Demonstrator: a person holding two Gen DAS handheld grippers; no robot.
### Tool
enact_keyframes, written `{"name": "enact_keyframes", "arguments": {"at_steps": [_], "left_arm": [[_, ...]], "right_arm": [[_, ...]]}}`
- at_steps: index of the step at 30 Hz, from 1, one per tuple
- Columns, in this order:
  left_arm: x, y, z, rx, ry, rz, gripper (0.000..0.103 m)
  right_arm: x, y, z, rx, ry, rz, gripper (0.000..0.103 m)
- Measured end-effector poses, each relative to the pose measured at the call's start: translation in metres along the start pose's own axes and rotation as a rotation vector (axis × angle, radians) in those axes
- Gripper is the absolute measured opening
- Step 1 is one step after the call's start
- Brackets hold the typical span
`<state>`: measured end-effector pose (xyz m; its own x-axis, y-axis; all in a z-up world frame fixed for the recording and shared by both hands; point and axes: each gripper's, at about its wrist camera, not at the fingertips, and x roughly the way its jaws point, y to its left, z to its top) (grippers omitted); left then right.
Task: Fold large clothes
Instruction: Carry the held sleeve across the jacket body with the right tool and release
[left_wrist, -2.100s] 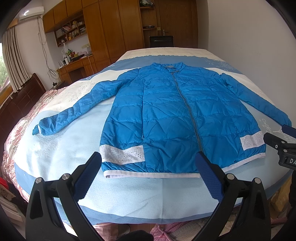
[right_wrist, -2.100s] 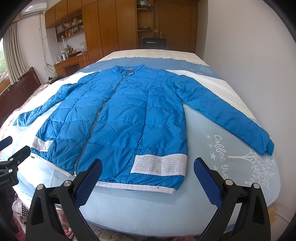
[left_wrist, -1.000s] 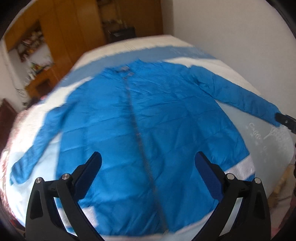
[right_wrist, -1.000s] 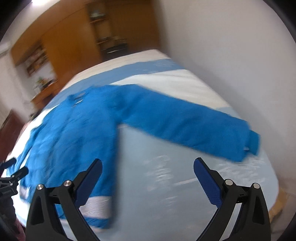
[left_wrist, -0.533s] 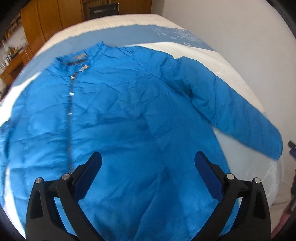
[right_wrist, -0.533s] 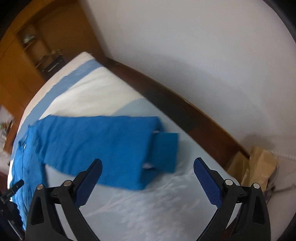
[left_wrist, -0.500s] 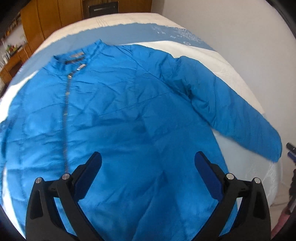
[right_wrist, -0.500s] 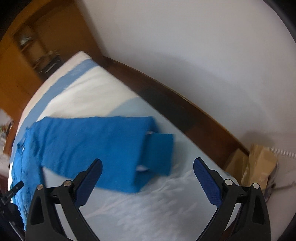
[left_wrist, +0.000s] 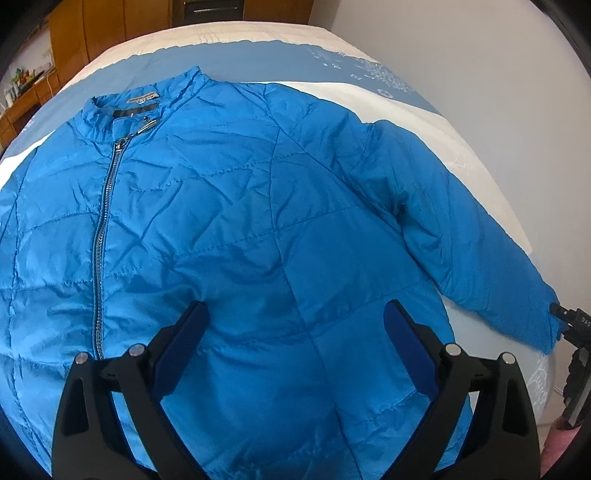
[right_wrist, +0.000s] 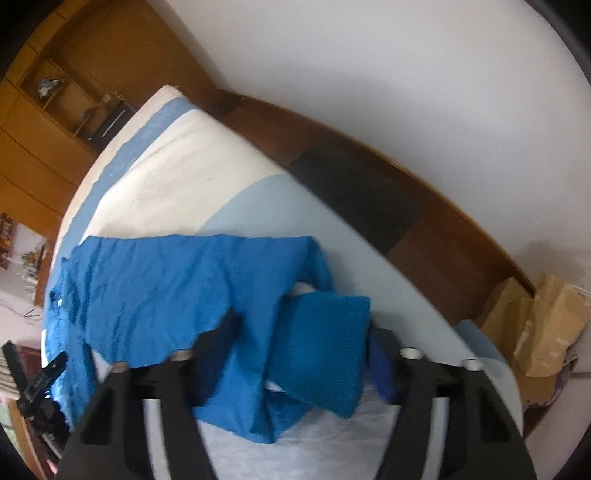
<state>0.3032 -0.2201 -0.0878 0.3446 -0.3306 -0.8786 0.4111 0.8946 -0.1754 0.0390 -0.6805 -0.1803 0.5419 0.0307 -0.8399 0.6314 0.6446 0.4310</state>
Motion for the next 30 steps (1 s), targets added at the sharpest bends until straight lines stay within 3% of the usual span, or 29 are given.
{"name": "enact_keyframes", "arguments": {"at_steps": [1,3,6,10,13,17,20,26,30], "left_arm": [[0.0,0.001,0.0,-0.004,0.0,-0.002,0.094],[-0.001,0.001,-0.001,-0.004,0.0,-0.004,0.094],[-0.004,0.004,-0.002,-0.007,-0.002,0.0,0.092],[-0.006,0.009,-0.003,-0.021,0.005,0.019,0.085],[-0.016,0.012,-0.004,-0.02,-0.007,0.03,0.085],[-0.037,0.021,-0.004,-0.021,-0.067,0.083,0.086],[-0.049,0.031,-0.003,-0.028,-0.093,0.114,0.086],[-0.057,0.059,0.001,-0.057,-0.092,0.146,0.086],[-0.062,0.091,0.008,-0.092,-0.093,0.167,0.086]], "right_arm": [[0.001,0.001,0.001,0.005,0.012,0.033,0.03],[-0.005,0.006,0.001,0.004,0.004,0.06,0.027],[-0.015,0.016,-0.001,-0.04,-0.034,0.055,0.026],[-0.009,0.024,0.003,-0.026,-0.019,-0.003,0.025],[-0.033,0.054,0.006,-0.102,-0.08,0.052,0.025],[-0.052,0.122,0.02,-0.218,-0.097,0.208,0.025],[-0.045,0.181,0.029,-0.308,-0.082,0.269,0.025],[-0.001,0.313,0.029,-0.484,-0.002,0.343,0.025],[0.029,0.379,0.016,-0.589,0.051,0.37,0.025]]}}
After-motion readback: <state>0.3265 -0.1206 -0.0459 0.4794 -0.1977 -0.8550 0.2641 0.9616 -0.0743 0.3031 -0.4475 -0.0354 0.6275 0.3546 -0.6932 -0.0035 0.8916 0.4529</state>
